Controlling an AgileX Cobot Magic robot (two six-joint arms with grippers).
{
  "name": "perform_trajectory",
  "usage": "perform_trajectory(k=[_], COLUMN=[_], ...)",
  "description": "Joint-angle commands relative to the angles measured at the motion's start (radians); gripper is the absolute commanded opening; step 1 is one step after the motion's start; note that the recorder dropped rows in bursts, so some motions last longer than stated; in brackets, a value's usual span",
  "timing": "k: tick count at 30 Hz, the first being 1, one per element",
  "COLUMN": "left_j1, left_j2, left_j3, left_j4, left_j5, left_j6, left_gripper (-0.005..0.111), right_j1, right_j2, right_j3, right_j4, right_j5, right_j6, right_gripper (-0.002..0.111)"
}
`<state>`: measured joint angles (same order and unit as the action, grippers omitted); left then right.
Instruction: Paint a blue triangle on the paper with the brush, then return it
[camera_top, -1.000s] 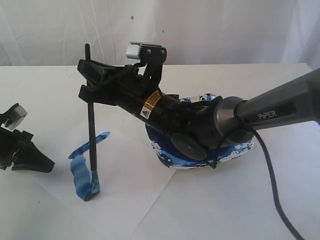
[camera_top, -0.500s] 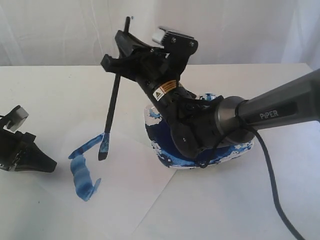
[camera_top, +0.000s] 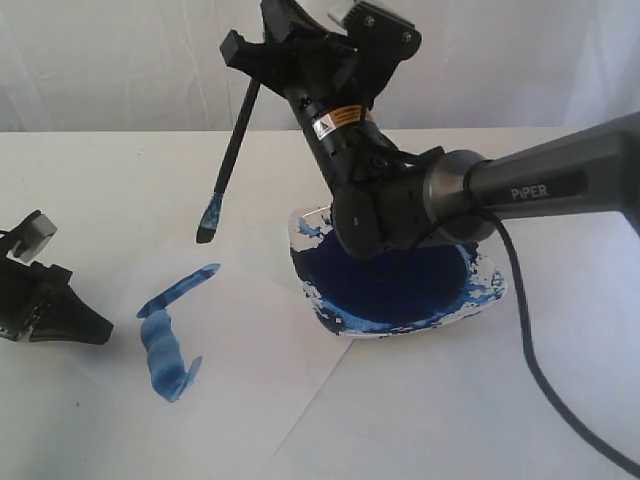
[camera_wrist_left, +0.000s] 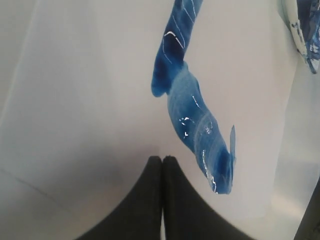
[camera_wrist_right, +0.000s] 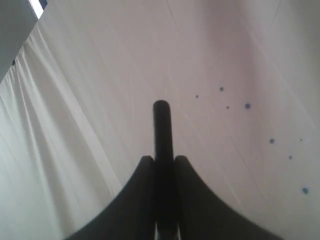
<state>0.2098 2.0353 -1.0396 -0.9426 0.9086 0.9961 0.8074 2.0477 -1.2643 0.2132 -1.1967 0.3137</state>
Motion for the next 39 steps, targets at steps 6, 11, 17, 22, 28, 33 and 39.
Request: perform_trajectory(k=[6,11,17,22,28,33,39], left_j1=[-0.002,-0.002,-0.002,-0.002,-0.002,-0.002,-0.002], left_j2=[0.002,0.002,0.002,0.002,0.002,0.002,0.002], left_j3=[0.004,0.004,0.004,0.004,0.004,0.004,0.004], left_j4=[0.002,0.002,0.002,0.002,0.002,0.002,0.002], left_j5=[-0.004,-0.004,-0.004,-0.004,-0.004,0.000,0.000], left_j6=[0.005,0.005,0.005,0.005,0.005,0.005,0.005], left_gripper=[0.000,0.000,0.000,0.000,0.000,0.000,0.000], right_j1=[-0.011,-0.011,-0.011,-0.011,0.000,0.021,0.033], right_j2=[0.137,0.160,0.160,0.160,0.156,0.135,0.098], right_j3=[-0.117,-0.123,-0.123,-0.123,-0.120,-0.120,-0.120], right_j4=[0.017,0.017,0.015,0.011,-0.074,-0.084,-0.086], right_j5=[0.045,0.057,0.100,0.147,0.172,0.230,0.360], right_j6=[-0.021,-0.033,-0.083,-0.083,-0.068,-0.066,-0.066], right_gripper=[0.000,0.000,0.000,0.000,0.000,0.000,0.000])
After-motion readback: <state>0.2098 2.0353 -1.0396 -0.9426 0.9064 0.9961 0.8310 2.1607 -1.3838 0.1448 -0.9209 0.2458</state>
